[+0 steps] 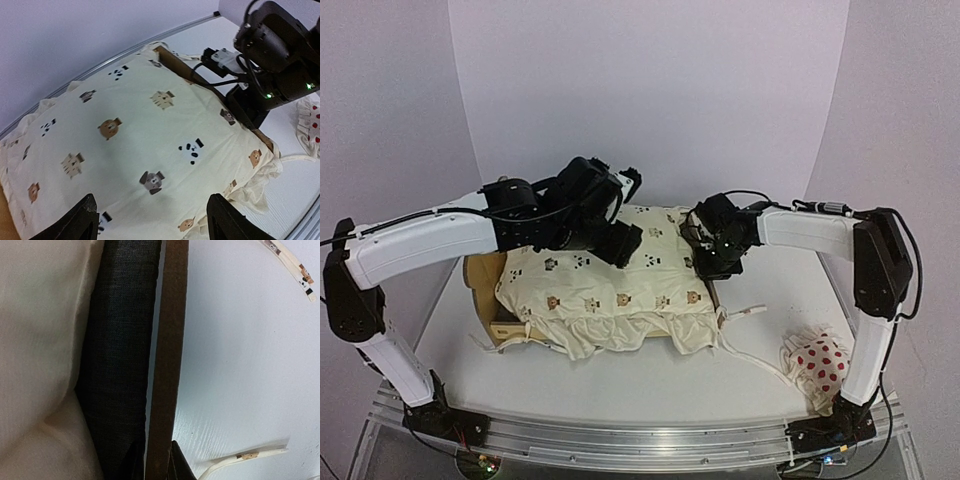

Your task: Set up the pet bed

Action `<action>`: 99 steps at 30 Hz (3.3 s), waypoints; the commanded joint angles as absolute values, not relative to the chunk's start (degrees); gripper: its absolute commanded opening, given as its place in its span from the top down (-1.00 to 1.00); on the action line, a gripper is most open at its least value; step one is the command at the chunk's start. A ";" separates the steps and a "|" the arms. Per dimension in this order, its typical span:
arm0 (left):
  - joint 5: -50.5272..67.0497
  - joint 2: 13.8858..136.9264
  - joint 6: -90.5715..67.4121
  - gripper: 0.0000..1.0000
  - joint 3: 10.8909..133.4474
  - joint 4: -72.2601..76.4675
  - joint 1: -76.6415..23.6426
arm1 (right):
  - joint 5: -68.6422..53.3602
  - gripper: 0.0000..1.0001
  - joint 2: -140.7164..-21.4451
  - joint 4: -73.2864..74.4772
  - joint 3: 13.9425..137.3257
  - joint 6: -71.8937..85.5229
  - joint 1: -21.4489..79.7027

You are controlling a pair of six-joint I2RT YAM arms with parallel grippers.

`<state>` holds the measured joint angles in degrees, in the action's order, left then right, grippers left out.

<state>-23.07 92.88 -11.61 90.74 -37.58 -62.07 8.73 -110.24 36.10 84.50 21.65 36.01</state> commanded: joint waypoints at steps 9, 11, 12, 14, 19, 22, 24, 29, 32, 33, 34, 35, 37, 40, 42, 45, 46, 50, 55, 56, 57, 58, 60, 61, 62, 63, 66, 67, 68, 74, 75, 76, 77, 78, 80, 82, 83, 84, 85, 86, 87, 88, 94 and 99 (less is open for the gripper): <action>-13.93 108.98 -1.90 -0.47 100.26 -31.10 -70.45 | 3.11 -0.20 -100.26 40.59 83.76 18.22 36.14; -13.79 110.96 -1.43 -0.46 102.12 -31.37 -71.25 | 3.00 -0.33 -97.90 41.08 83.08 18.66 34.20; -13.66 111.88 -1.14 -0.46 103.02 -31.52 -71.58 | 2.97 -0.37 -96.46 41.25 82.32 18.89 33.01; -13.27 113.60 -0.59 -0.45 104.57 -31.98 -72.16 | 2.78 -0.42 -93.57 41.54 80.21 19.45 30.21; -14.47 117.10 -0.23 -0.40 107.06 -33.09 -72.52 | 0.88 -0.43 -86.56 41.48 71.98 20.64 23.42; -14.95 119.35 -0.09 -0.28 108.80 -34.12 -72.52 | 0.47 -0.43 -83.66 41.48 67.95 20.65 21.86; -16.62 121.36 -0.09 -0.27 110.37 -35.83 -72.53 | 0.45 -0.44 -82.21 41.46 65.82 20.60 21.69; -21.33 125.12 -0.35 -0.19 111.85 -38.92 -72.54 | -0.93 -0.44 -80.23 41.42 62.68 20.51 21.66; -25.52 126.71 -0.49 -0.05 111.91 -39.73 -72.51 | -2.50 -0.44 -79.45 41.19 61.53 20.79 21.64; -27.17 127.30 -0.54 0.06 112.30 -40.21 -72.50 | -3.20 -0.44 -79.23 41.00 61.15 20.90 21.65; -28.43 127.88 -0.66 0.23 112.88 -40.89 -72.51 | -4.12 -0.44 -79.00 40.69 60.80 21.03 21.64; -29.25 128.25 -0.83 0.40 113.45 -41.62 -72.51 | -5.14 -0.44 -78.76 40.24 60.41 21.08 21.64; -31.02 128.18 -1.09 0.70 114.01 -42.27 -72.52 | -7.10 -0.43 -78.21 39.01 59.53 21.07 21.65; -32.02 124.98 -1.05 1.00 112.05 -40.17 -72.55 | -11.90 -0.43 -77.64 36.98 58.19 21.23 21.67; -31.90 122.01 -0.72 1.00 109.95 -37.95 -72.57 | -15.73 -0.42 -77.24 35.09 57.42 21.41 21.69; -32.96 117.56 -0.16 1.00 107.24 -35.40 -72.50 | -20.69 -0.40 -76.15 32.20 56.40 20.83 21.66; -33.66 116.08 -0.10 1.00 106.61 -34.73 -72.48 | -22.19 -0.40 -75.66 31.27 56.11 20.57 21.64; -34.11 111.02 -0.09 1.00 104.19 -32.39 -72.24 | -28.39 -0.39 -74.13 27.49 55.37 19.18 21.67; -34.78 106.84 1.43 1.00 101.78 -30.74 -71.64 | -33.99 -0.39 -73.87 24.00 55.12 17.46 21.68; -34.88 106.35 1.43 1.00 101.54 -30.67 -71.44 | -35.26 -0.39 -74.00 23.19 55.11 17.24 21.68; -34.99 105.85 1.47 1.00 101.23 -30.63 -71.26 | -36.47 -0.38 -74.23 22.30 55.08 17.13 21.66; -35.12 105.30 1.49 1.00 100.93 -30.57 -71.11 | -37.43 -0.38 -74.52 21.47 55.02 17.03 21.65; -35.29 104.21 1.49 1.00 100.34 -30.25 -70.78 | -38.95 -0.38 -75.22 20.12 55.03 16.69 21.72; -35.24 103.66 1.49 1.00 99.97 -29.93 -70.68 | -39.88 -0.38 -75.66 19.55 55.08 16.36 21.76; -35.21 103.01 1.55 1.00 99.55 -29.67 -70.59 | -40.67 -0.38 -76.23 19.18 55.23 15.98 21.83; -35.19 102.39 1.58 1.00 99.17 -29.42 -70.47 | -41.56 -0.38 -76.78 18.89 55.43 15.58 21.96; -36.09 100.75 1.36 1.00 98.12 -29.05 -70.14 | -44.26 -0.37 -78.34 18.47 56.28 14.04 22.55; -36.31 100.17 1.14 1.00 97.71 -28.91 -69.95 | -45.13 -0.37 -78.74 18.41 56.59 13.66 22.79; -36.39 99.55 0.96 1.00 97.35 -28.70 -69.74 | -46.05 -0.37 -79.08 18.37 56.83 13.28 23.06; -36.87 95.85 0.53 1.00 94.40 -27.13 -68.77 | -50.05 -0.38 -79.50 18.44 57.43 9.96 23.70; -36.76 95.55 0.53 1.00 94.16 -27.01 -68.60 | -50.78 -0.39 -79.61 18.43 57.50 9.46 23.77; -36.77 95.34 0.53 1.00 93.98 -27.05 -68.51 | -51.70 -0.38 -79.93 18.39 57.67 9.05 23.79; -36.81 95.17 0.53 1.00 93.80 -27.12 -68.45 | -52.77 -0.38 -80.31 18.37 57.87 8.65 23.79; -36.94 95.01 0.53 1.00 93.70 -27.22 -68.38 | -54.27 -0.39 -80.64 18.37 57.98 8.26 23.81; -37.21 94.56 0.53 1.00 93.19 -27.23 -68.30 | -55.37 -0.39 -81.55 18.37 58.36 7.95 23.82; -37.19 93.96 0.53 1.00 92.64 -26.94 -68.16 | -56.34 -0.38 -82.32 18.37 58.75 7.64 23.95; -37.16 93.62 0.53 1.00 92.30 -26.73 -68.12 | -56.53 -0.39 -82.66 18.38 58.97 7.33 24.05; -37.14 93.33 0.53 1.00 92.00 -26.57 -68.04 | -56.59 -0.39 -82.98 18.37 59.24 7.06 24.24; -37.09 93.04 0.53 1.00 91.70 -26.44 -67.96 | -56.53 -0.39 -83.37 18.39 59.57 6.79 24.46; -37.03 92.77 0.53 1.00 91.47 -26.35 -67.91 | -56.33 -0.39 -83.87 18.43 60.01 6.57 24.78; -37.00 92.62 0.53 1.00 91.33 -26.29 -67.86 | -56.07 -0.39 -84.39 18.46 60.50 6.44 25.09; -36.92 92.47 0.53 1.00 91.20 -26.25 -67.79 | -55.79 -0.38 -84.92 18.46 60.88 6.43 25.27; -36.87 91.21 -0.67 1.00 89.85 -26.10 -67.67 | -53.50 -0.32 -87.86 18.54 63.19 5.28 28.03; -37.12 89.50 -1.28 1.00 88.60 -26.08 -67.42 | -50.90 0.10 -88.68 18.54 64.41 5.10 29.69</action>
